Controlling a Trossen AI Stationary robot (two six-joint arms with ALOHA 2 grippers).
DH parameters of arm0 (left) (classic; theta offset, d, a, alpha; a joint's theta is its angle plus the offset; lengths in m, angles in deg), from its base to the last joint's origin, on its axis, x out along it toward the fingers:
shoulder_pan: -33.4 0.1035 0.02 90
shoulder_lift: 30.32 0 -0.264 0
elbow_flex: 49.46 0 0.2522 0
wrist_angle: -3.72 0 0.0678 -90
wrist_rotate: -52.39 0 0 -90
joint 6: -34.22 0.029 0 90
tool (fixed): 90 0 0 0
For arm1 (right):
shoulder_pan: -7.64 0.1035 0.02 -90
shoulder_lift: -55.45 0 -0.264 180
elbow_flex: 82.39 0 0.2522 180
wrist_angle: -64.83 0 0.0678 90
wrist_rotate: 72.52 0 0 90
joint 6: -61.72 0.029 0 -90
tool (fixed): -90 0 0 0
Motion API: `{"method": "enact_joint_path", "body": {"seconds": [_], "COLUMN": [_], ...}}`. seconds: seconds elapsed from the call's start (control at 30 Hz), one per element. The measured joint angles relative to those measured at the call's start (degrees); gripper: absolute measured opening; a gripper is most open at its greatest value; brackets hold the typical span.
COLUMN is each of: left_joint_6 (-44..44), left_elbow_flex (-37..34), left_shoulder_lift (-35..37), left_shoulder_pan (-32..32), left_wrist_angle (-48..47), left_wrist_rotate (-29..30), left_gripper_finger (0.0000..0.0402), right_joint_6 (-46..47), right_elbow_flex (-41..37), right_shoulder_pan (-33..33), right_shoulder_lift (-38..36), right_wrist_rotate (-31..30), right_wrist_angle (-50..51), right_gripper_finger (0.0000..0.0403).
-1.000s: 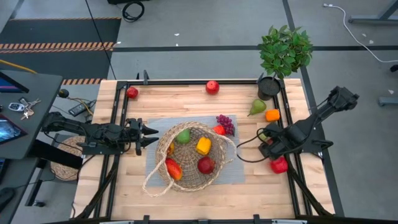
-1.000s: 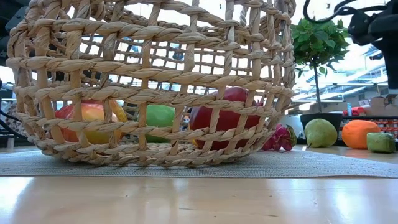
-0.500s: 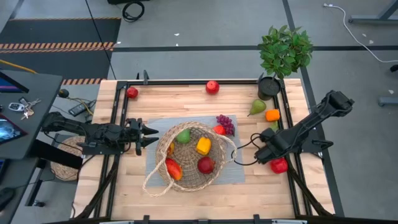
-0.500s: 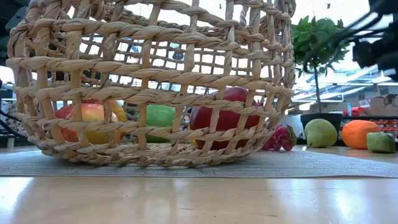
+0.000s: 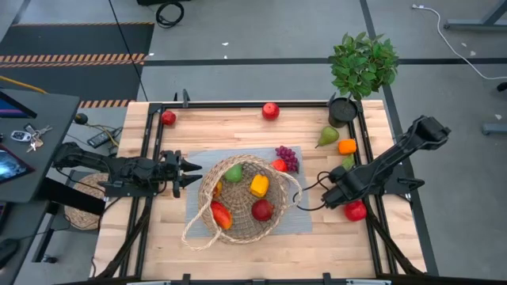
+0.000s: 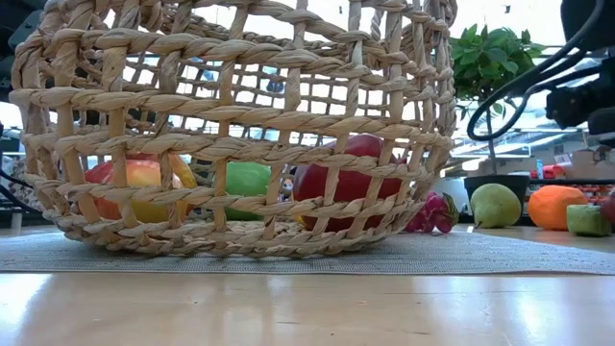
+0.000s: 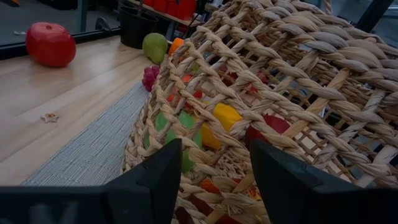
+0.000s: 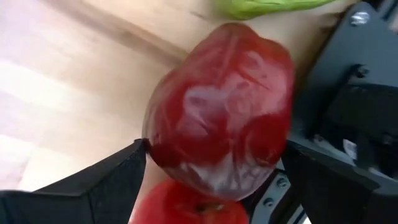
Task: Build produce basket
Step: Put the red apple into the brown basket
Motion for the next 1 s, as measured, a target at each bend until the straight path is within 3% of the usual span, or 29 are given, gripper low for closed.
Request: {"method": "enact_joint_path", "body": {"seconds": [0.17, 0.47, 0.7, 1.0], "left_joint_6": [0.0, 0.0, 0.0, 0.0], "left_elbow_flex": [0.0, 0.0, 0.0, 0.0], "left_shoulder_lift": [0.0, 0.0, 0.0, 0.0], "left_shoulder_pan": [0.0, 0.0, 0.0, 0.0], "left_wrist_angle": [0.0, 0.0, 0.0, 0.0], "left_wrist_rotate": [0.0, 0.0, 0.0, 0.0], "left_gripper_finger": [0.0196, 0.0196, 0.0193, 0.0198], "right_joint_6": [-2.0, -7.8, -8.9, -10.4], "right_elbow_flex": [1.0, 5.5, 10.4, 10.5], "right_shoulder_pan": [0.0, -0.8, -0.5, -0.4], "right_shoulder_lift": [1.7, 1.8, 1.8, 3.3], "right_wrist_rotate": [-0.8, -8.8, -15.6, -19.2], "right_wrist_angle": [-1.7, -8.8, -2.4, -2.3], "right_gripper_finger": [0.0374, 0.0374, 0.0374, 0.0374]}}
